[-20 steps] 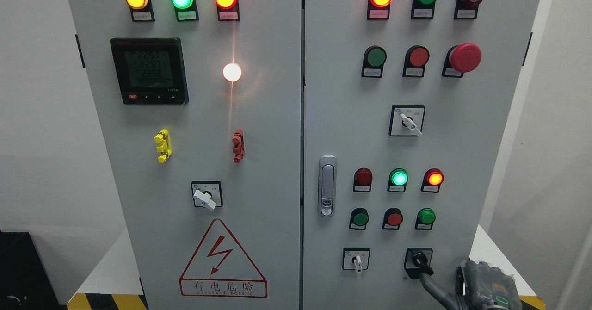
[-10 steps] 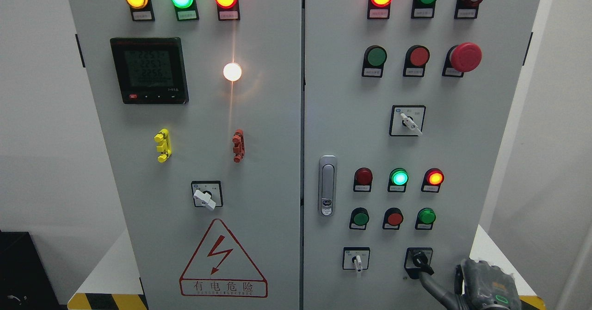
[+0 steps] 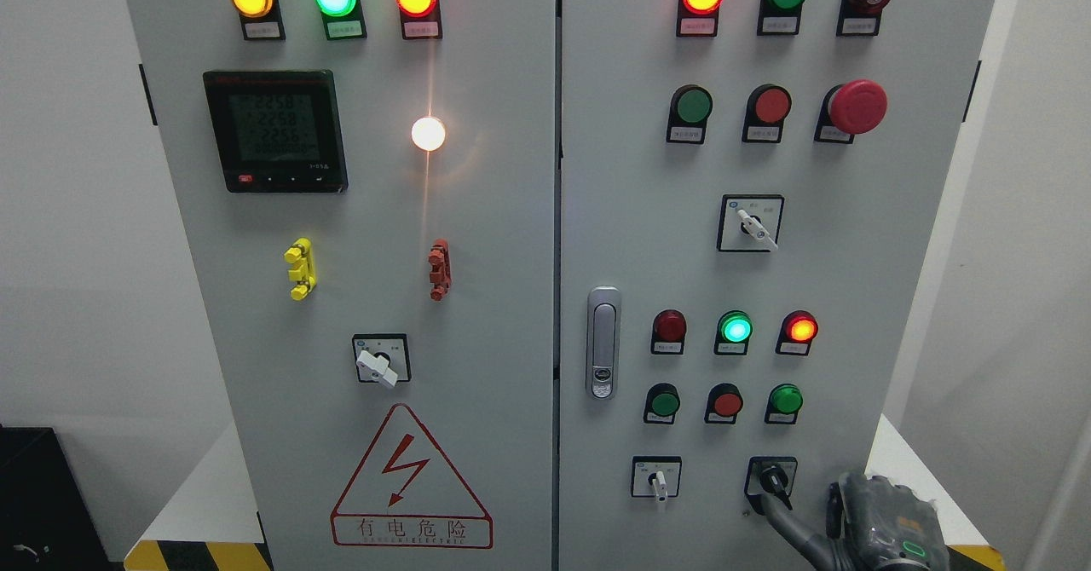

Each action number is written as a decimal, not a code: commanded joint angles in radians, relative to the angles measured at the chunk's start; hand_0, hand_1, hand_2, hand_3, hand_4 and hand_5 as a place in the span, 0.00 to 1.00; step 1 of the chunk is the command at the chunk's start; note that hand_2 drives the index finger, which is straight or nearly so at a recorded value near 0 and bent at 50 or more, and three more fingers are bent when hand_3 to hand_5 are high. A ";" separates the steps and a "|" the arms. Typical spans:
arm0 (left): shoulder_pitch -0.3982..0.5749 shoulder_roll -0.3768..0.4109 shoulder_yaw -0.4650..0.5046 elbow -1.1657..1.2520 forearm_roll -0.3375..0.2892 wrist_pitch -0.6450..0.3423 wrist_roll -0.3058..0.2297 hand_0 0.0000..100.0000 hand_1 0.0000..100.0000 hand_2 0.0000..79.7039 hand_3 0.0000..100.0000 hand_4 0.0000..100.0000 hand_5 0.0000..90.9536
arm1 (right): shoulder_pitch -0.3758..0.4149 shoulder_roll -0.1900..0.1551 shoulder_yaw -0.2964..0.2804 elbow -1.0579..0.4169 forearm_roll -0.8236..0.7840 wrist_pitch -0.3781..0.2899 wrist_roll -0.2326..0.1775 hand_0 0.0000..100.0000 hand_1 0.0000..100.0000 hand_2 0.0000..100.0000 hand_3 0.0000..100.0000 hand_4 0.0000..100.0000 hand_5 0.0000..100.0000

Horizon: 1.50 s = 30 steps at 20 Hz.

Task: Flip black knob to close circuit
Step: 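Release the knob and lower the right hand away from the cabinet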

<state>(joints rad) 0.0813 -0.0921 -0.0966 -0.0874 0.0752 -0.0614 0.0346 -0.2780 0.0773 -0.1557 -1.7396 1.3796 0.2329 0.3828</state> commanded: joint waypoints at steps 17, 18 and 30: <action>0.000 0.000 0.000 0.000 0.000 0.000 0.001 0.12 0.56 0.00 0.00 0.00 0.00 | 0.204 0.056 0.064 -0.270 -0.247 0.034 -0.024 0.00 0.03 0.68 0.94 0.81 0.74; 0.000 0.000 0.000 0.000 0.000 0.000 0.001 0.12 0.56 0.00 0.00 0.00 0.00 | 0.224 0.055 0.076 -0.294 -0.313 0.066 -0.036 0.00 0.03 0.62 0.92 0.80 0.70; 0.000 0.000 0.000 0.000 0.000 0.000 0.001 0.12 0.56 0.00 0.00 0.00 0.00 | 0.465 0.045 0.088 -0.356 -1.261 -0.055 -0.265 0.00 0.00 0.05 0.23 0.24 0.18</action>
<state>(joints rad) 0.0813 -0.0920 -0.0966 -0.0875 0.0751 -0.0614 0.0346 0.0815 0.1250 -0.1187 -2.0190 0.5083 0.2519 0.1595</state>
